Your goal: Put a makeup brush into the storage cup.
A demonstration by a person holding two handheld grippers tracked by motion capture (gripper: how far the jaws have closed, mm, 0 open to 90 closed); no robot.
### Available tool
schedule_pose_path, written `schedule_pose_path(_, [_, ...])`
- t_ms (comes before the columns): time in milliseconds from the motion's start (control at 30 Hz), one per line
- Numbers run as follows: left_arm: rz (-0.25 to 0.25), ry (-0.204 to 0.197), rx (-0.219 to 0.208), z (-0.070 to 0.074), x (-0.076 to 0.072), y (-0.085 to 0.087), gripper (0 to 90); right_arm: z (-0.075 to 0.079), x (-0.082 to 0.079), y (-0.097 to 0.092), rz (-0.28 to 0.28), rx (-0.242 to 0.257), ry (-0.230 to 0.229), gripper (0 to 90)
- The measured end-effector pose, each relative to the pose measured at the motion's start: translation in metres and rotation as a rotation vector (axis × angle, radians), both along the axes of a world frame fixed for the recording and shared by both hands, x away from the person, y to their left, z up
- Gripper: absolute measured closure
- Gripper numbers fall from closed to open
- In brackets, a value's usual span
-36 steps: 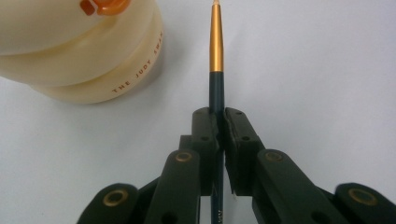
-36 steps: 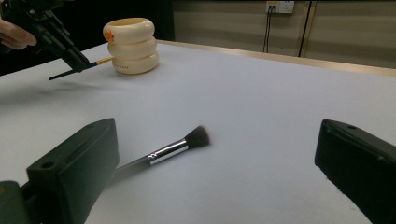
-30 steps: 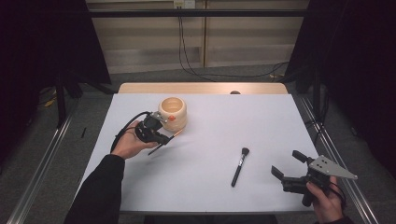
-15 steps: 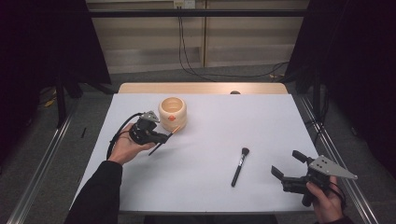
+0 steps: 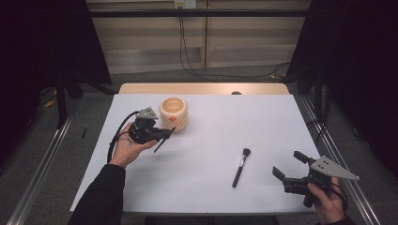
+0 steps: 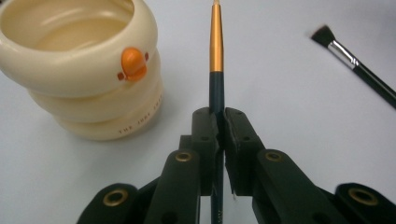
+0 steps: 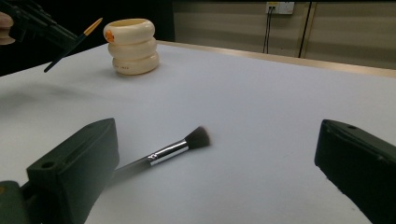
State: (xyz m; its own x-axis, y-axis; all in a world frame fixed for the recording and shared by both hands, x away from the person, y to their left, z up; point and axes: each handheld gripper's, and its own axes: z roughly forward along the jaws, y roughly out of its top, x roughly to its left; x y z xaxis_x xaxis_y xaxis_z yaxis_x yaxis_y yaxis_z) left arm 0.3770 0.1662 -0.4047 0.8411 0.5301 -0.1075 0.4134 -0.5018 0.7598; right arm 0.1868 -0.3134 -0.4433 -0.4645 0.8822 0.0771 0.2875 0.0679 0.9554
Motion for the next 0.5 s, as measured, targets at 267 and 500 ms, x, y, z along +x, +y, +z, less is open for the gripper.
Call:
schedule_pose_path(267, [0.039, -0.049, -0.059, 0.0030, -0.0047, 0.0021, 83.6, 0.0000, -0.0002, 0.0000, 0.003, 0.006, -0.001, 0.0])
schedule_pose_path(500, [0.057, -0.086, -0.103, 0.0064, -0.0082, 0.0001, 83.6, 0.0000, -0.0003, 0.0002, -0.002, 0.008, -0.003, 0.0])
